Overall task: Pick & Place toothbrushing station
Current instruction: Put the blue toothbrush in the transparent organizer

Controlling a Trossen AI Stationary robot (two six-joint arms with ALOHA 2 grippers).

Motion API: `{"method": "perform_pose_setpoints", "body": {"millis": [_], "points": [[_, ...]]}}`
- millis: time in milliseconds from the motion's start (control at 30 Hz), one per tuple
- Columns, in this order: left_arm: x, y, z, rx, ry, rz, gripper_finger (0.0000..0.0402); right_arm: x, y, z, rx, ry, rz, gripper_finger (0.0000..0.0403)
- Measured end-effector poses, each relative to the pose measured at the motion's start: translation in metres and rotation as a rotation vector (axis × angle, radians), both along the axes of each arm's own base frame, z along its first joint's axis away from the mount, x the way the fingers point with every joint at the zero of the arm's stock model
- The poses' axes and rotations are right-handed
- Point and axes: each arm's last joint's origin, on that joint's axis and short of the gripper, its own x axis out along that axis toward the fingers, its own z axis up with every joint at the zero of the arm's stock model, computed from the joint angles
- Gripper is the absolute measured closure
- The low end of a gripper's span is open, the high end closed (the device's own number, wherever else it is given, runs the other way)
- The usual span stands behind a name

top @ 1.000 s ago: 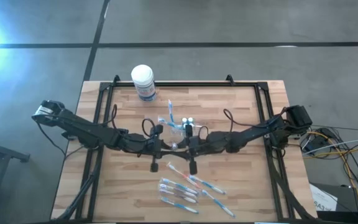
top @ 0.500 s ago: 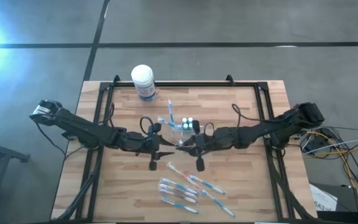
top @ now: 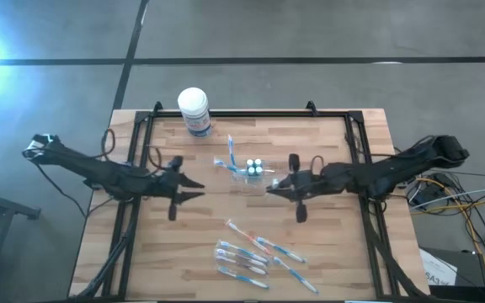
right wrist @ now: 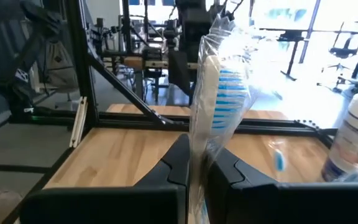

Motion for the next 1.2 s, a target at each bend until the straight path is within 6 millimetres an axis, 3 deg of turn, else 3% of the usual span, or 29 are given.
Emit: {"method": "perform_pose_setpoints", "body": {"millis": [167,433,800,1067,1200], "points": [[-0.030,0.010,-0.028,0.017,-0.066,-0.011,0.0390,-0.021,-0.006,-0.002,0.007,-0.032,-0.003,0.0389],[-0.058,0.020,-0.061,0.046,-0.154,-0.022,0.0398,-0.038,-0.018,-0.018,0.008,-0.022,-0.041,0.0389],[-0.066,0.024,-0.103,0.080,-0.155,-0.007,0.0400,-0.046,-0.026,-0.023,-0.016,-0.044,-0.069,0.0390],[-0.065,0.025,-0.106,0.097,-0.159,-0.034,0.0400,-0.045,-0.035,-0.022,-0.067,-0.050,-0.140,0.0390],[-0.068,0.027,-0.090,0.153,-0.157,-0.074,0.0400,-0.044,-0.041,-0.022,-0.087,-0.046,-0.176,0.0390]]}}
